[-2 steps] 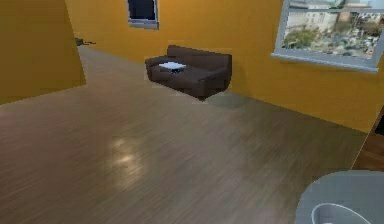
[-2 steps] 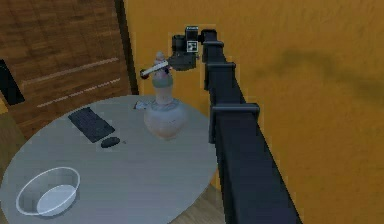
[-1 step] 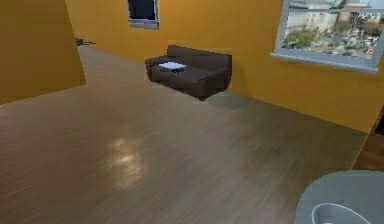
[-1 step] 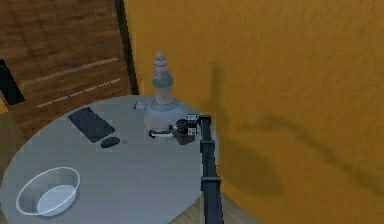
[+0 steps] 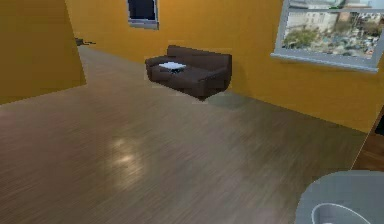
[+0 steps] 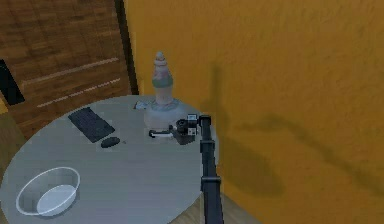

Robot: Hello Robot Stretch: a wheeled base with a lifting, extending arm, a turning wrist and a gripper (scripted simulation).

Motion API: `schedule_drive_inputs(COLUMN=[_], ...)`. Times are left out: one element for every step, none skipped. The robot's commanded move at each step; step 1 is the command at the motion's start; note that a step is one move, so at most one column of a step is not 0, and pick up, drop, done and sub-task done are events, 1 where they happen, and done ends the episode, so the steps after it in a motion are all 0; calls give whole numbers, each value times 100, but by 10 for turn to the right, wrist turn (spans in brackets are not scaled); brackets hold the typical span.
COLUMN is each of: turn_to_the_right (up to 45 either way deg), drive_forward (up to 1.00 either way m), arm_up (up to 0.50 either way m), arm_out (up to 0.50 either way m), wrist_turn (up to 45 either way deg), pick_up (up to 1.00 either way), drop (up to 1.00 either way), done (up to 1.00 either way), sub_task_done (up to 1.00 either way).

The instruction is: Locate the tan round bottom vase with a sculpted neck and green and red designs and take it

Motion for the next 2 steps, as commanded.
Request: schedule_drive_inputs(turn_to_the_right=[0, 0], drive_forward=[0, 0], arm_up=[10, 0], arm_out=[0, 0], wrist_turn=[0, 0], pick_up=[0, 0], drop=[0, 0], done=[0, 100], sub_task_done=[0, 0])
